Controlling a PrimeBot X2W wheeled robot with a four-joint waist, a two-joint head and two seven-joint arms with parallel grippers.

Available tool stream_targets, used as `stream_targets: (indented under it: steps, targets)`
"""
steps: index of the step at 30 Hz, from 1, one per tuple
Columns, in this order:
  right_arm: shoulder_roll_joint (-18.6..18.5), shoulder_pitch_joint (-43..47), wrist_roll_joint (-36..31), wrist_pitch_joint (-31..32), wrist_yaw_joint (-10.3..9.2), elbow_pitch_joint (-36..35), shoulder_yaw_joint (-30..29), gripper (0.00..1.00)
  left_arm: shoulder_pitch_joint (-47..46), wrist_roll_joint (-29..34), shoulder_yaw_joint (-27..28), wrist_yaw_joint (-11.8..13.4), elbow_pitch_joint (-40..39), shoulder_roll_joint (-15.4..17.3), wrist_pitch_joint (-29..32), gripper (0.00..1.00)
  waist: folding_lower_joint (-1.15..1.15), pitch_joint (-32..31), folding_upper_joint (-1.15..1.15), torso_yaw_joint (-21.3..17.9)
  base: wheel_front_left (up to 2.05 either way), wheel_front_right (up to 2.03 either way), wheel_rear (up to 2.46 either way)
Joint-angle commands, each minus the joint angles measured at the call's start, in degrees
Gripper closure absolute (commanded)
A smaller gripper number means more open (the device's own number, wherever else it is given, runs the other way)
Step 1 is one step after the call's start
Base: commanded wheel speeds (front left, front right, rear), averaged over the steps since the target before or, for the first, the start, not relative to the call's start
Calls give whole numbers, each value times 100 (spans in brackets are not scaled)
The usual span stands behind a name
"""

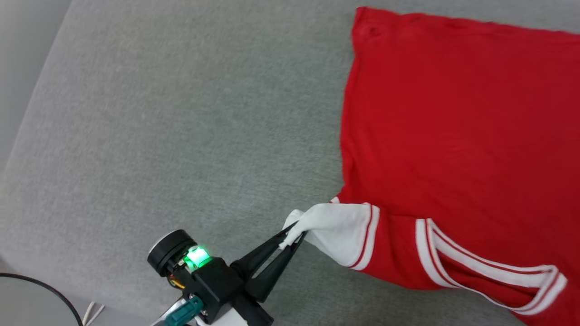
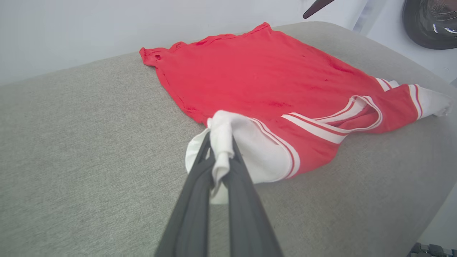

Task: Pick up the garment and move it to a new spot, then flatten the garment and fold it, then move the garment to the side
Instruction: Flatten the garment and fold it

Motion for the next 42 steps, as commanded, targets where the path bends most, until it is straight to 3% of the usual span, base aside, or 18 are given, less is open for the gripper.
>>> stream_targets:
  steps: [1, 8, 12, 17, 18, 19, 29, 34, 42]
  targets:
    - [-49, -235, -117, 96, -4, 96, 14, 0, -99, 54, -31, -36, -30, -24, -26, 100, -1, 506, 0, 490, 0, 0, 0]
    - [-112, -1151, -845, 625, -3, 832, -60, 0, -331, 233, -187, -135, -92, -200, -80, 100, -1, 842, 0, 865, 0, 0, 0]
    - [-172, -1358, -1149, 766, -3, 1070, -150, 0, -388, 241, -244, -140, -95, -308, -110, 100, -1, 940, 0, 990, 0, 0, 0]
    - [15, -1301, -1240, 811, -3, 1313, -185, 0, -462, 247, -248, -145, -43, -388, -161, 100, -1, 1021, 0, 1050, 0, 0, 0]
    - [68, -1266, -1244, 863, -3, 1350, -191, 27, -477, 253, -252, -147, -29, -392, -171, 100, -1, 1025, 0, 1047, 0, 0, 0]
    - [106, -1215, -1243, 898, -2, 1372, -174, 100, -489, 262, -257, -148, -18, -395, -170, 100, -1, 1026, 0, 1039, 0, 0, 0]
    - [193, -540, -1207, 719, -4, 1558, -330, 100, -495, 175, -222, -91, 238, -400, -181, 100, -1, 590, 0, 704, 0, 0, 0]
    - [224, 192, -971, 394, -5, 1573, -347, 100, -309, -97, -142, -33, 424, -466, -230, 100, -1, 142, 0, 291, 0, 0, 0]
    - [447, 1412, -356, -82, -5, 1210, -460, 100, -10, -340, 18, 84, 784, -259, -284, 100, -1, -749, 0, -444, 0, 0, 0]
